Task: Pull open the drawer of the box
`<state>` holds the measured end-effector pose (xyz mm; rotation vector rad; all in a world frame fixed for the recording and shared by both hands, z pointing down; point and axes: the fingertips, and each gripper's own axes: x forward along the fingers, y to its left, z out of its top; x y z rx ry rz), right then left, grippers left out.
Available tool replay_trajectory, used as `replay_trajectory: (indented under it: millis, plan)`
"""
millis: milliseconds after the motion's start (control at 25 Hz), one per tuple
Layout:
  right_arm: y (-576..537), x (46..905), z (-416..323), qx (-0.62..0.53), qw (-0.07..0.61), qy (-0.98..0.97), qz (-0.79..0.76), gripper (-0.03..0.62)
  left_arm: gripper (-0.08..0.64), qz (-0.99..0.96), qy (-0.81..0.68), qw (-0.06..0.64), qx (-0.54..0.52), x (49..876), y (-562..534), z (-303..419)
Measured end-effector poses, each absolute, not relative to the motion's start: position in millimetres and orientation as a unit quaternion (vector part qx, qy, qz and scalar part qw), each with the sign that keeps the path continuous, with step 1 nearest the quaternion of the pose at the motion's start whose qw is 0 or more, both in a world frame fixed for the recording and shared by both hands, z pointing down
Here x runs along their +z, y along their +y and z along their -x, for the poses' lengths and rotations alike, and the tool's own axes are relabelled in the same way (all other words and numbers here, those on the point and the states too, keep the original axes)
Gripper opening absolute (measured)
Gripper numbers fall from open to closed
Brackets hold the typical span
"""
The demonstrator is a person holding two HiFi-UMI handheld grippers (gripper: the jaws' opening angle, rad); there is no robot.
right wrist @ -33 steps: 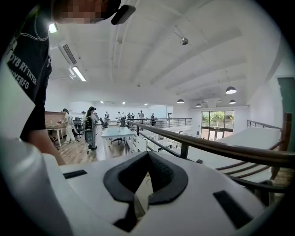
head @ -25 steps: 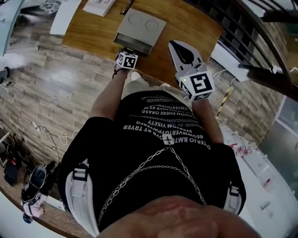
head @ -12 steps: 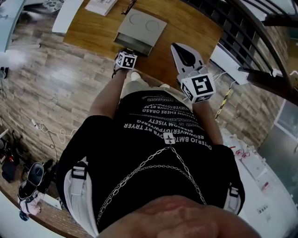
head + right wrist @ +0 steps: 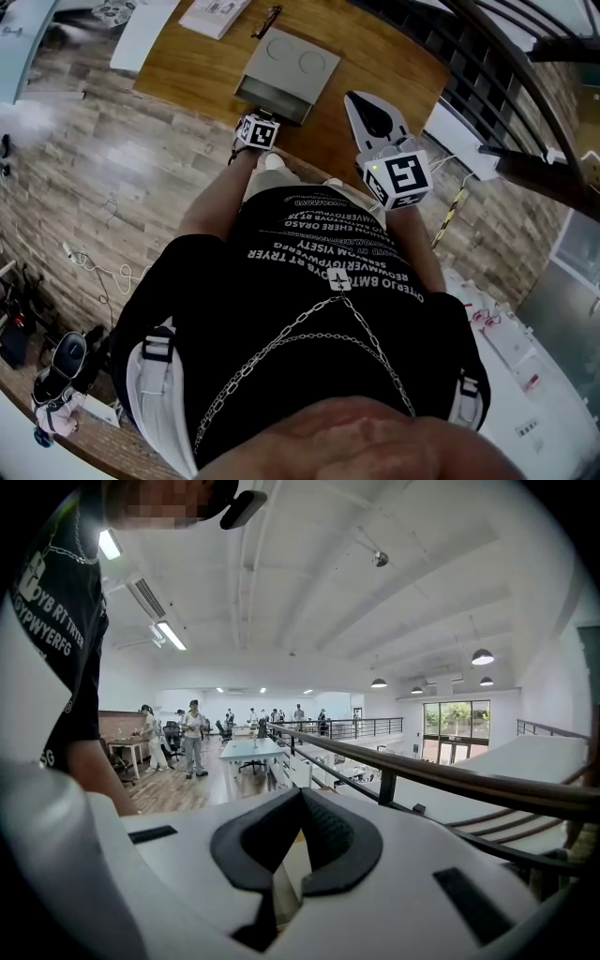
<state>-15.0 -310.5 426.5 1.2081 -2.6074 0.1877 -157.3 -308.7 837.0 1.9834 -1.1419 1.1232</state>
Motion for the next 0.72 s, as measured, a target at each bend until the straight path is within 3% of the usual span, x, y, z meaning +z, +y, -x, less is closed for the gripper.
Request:
replay_trajectory:
  millis: [720]
  plan:
    - [-316,422,54,0.061,0.112,-0.914,-0.384,-0.002,0.167,-0.748,-0.414,0.289,0.43,837,-284,172]
